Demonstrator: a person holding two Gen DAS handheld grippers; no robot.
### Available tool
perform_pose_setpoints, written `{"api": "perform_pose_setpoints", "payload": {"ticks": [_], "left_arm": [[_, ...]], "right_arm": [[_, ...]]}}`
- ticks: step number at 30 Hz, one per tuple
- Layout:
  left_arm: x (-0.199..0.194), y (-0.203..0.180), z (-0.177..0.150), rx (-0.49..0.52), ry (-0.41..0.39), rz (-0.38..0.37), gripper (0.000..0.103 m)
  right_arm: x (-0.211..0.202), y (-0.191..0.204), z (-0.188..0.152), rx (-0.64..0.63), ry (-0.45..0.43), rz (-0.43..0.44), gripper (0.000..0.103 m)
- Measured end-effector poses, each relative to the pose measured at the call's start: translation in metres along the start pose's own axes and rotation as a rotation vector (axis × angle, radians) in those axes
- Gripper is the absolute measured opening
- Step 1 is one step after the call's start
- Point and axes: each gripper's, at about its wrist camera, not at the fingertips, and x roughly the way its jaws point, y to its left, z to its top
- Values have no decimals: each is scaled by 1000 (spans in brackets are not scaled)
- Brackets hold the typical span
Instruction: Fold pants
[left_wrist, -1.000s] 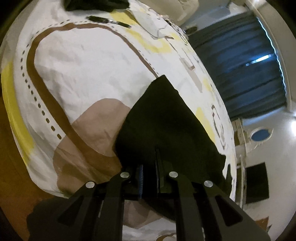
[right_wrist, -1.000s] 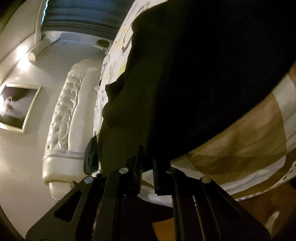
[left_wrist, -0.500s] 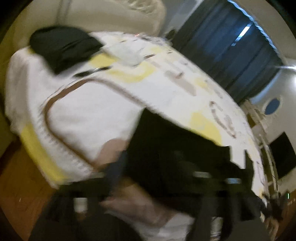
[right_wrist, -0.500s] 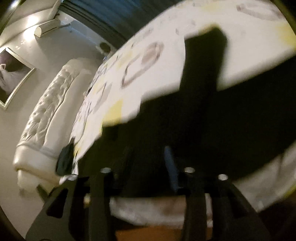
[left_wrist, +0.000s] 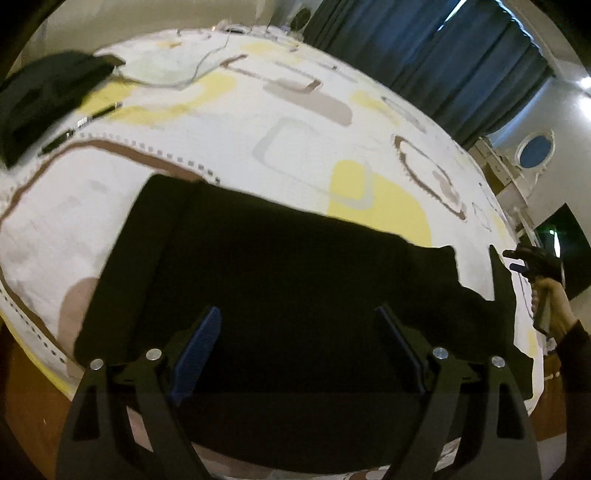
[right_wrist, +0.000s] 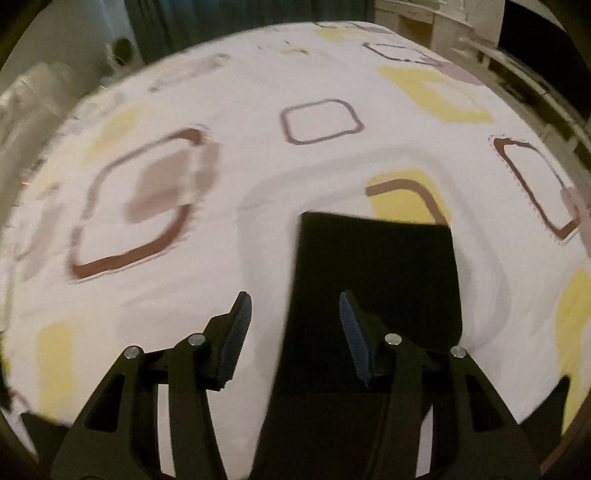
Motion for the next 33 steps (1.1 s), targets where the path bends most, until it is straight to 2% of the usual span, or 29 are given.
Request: {"api": "perform_pose_setpoints", "payload": {"ticks": [2,6,10,12,13,14,17,23,27,33], "left_arm": [[6,5,0,-12,12,2,84],[11,5,3,9,9,22,84],[15,5,4,7,4,30,85],[15,4,3,6,2,33,85],[15,4,3,12,2,35,85],[16,3,3,18,1,37,85],[15,4,1,28,0,44,85],[11,1,-1,2,-2,49,85],[3,-8,-6,-2,-8,46,85],[-10,-35,-20,49,-6,16,85]], "right_arm": [[15,4,4,-23,22,-35,40],[38,16,10,-109,57,-156,40],[52,12,9,-98,88,-157,40],[50,12,9,-114,80,-151,30],[48,10,9,-113,71,-146,12],[43,7,9,-104,58,-137,8],[18,-17,4,-14,0,-41,8],[-62,-83,-25,106,-154,127,8],[-121,-147,-66,180,-263,180,8],[-172,-246,-144,365,-340,228,8]]}}
